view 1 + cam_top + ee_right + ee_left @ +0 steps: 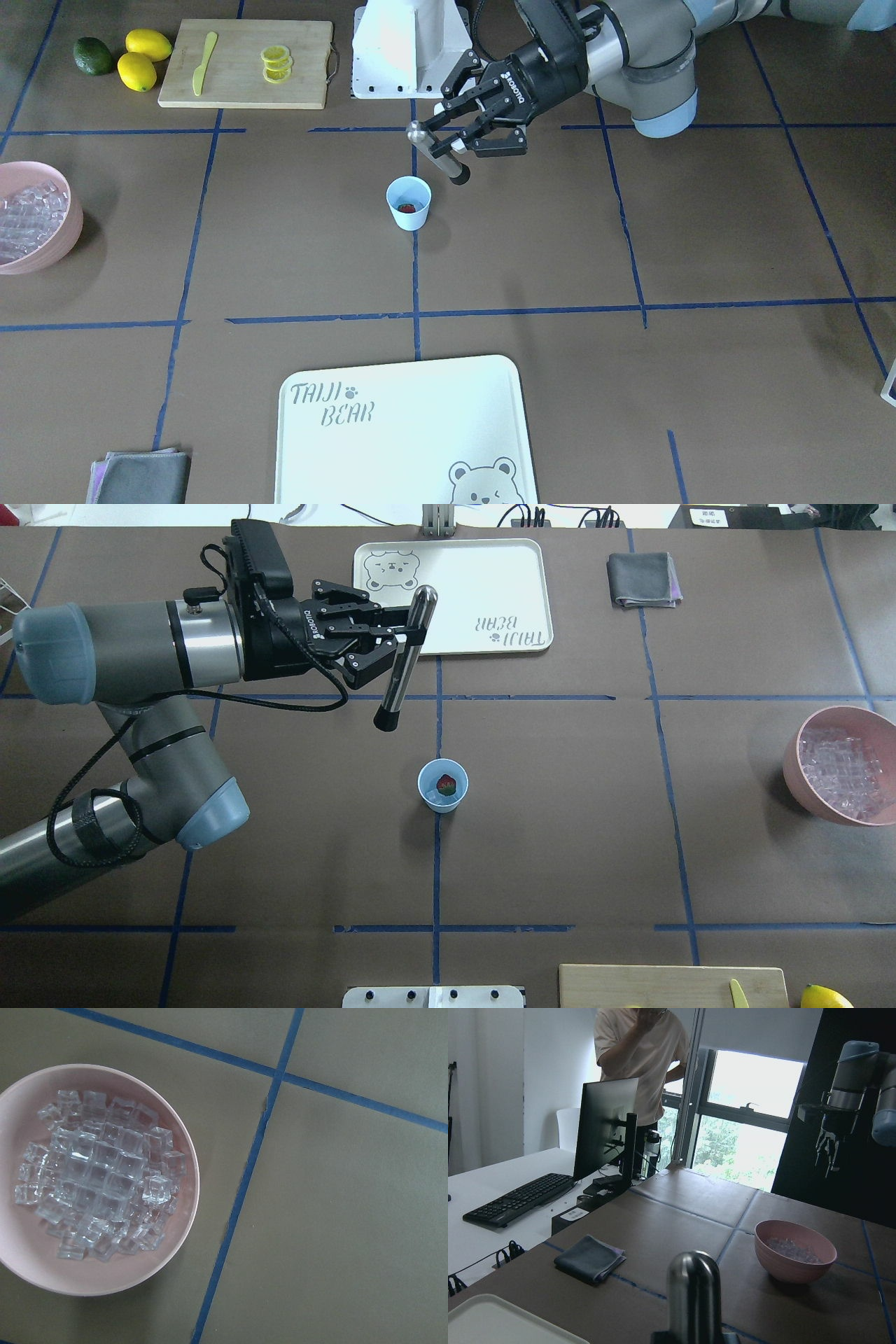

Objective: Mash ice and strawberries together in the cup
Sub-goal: 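Lift the muddler with the left gripper and carry it over the cup, then press the muddler down into the cup with the left gripper, then lift the muddler out and carry it back with the left gripper, then lower the muddler to the table and release it with the left gripper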

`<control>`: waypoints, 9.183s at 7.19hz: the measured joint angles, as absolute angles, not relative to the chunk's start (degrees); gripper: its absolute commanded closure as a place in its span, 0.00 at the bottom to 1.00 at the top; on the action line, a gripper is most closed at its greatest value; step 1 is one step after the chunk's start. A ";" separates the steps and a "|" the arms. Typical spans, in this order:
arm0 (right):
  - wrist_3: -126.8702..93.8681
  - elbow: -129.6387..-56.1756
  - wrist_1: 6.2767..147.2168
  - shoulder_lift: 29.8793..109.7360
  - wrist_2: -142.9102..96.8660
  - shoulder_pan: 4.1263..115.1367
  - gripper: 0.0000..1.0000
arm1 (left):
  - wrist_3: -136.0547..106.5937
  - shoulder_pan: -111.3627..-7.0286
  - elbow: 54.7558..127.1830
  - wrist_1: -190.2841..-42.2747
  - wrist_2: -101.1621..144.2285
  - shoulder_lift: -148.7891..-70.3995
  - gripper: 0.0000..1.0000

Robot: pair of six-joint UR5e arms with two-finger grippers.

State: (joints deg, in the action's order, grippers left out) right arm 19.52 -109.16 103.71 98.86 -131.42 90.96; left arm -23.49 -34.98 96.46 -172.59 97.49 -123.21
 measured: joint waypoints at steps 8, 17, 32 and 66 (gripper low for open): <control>19.39 -109.15 103.71 98.63 -131.40 90.97 0.01 | -16.26 -22.70 80.03 -194.14 84.14 -123.64 1.00; 19.43 -109.14 103.71 98.96 -131.42 90.97 0.01 | -16.41 -20.43 76.56 -197.03 80.54 -124.70 1.00; 19.46 -108.49 103.71 99.11 -131.45 90.97 0.02 | -15.76 -45.25 106.90 -108.18 105.46 -117.96 1.00; 14.39 -106.81 103.63 98.38 -131.48 91.23 0.01 | 10.87 -92.45 88.10 -86.33 134.55 -93.56 0.00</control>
State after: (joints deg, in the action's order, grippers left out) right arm 14.39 -106.81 103.63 98.38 -131.48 91.23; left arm 10.87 -92.45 88.10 -86.33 134.55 -93.56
